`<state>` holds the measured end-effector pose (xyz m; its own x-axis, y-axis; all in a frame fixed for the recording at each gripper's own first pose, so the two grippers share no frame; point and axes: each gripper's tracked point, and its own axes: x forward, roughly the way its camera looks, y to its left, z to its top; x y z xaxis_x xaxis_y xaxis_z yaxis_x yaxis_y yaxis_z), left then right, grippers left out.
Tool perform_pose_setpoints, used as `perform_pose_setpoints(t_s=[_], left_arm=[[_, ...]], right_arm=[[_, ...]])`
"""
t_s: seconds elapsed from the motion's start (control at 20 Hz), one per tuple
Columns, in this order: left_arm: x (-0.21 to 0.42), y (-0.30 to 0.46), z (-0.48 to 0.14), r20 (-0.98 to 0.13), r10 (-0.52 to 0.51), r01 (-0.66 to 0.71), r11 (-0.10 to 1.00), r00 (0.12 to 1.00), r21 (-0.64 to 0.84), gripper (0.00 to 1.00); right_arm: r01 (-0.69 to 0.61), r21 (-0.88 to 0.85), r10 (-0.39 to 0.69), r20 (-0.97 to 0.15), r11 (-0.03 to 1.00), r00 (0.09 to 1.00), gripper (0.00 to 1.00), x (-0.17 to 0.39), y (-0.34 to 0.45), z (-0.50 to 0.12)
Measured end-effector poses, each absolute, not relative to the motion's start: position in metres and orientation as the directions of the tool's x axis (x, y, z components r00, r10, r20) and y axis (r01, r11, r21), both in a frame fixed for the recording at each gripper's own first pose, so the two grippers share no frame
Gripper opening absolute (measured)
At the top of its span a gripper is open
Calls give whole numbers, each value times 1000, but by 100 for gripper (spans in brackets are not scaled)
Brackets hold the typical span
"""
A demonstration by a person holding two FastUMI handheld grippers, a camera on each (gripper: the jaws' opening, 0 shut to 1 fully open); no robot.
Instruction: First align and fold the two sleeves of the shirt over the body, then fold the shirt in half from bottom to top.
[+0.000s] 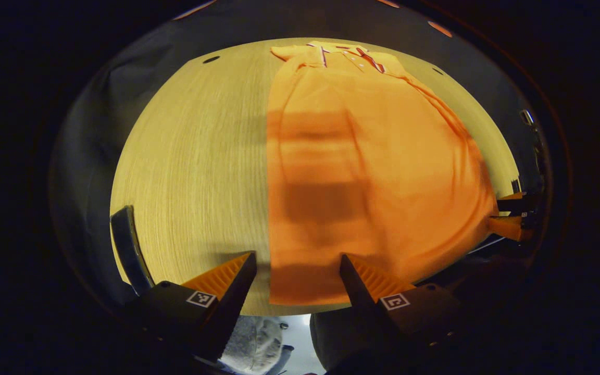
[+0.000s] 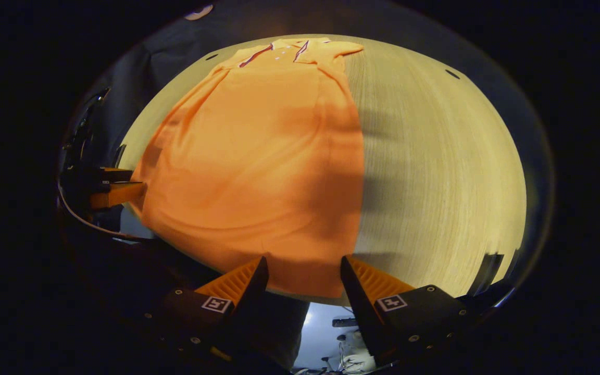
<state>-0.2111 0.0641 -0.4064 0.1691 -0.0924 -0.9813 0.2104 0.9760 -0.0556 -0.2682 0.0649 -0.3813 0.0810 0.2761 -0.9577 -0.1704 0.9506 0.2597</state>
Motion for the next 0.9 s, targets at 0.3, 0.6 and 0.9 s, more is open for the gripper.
perform_pose_setpoints(t_s=[0.3,0.6,0.9], left_arm=[[-211,44,-406,-986,-109,296,953,127,-67,56],[-209,43,-406,-986,-130,246,964,105,-100,55],[-196,56,-409,-991,-44,114,993,123,-30,5]], right_arm=[[-97,230,236,-970,968,62,35,-260,60,-387],[-52,306,309,-949,951,55,11,-256,81,-385],[-83,289,294,-955,954,49,11,-253,83,-386]])
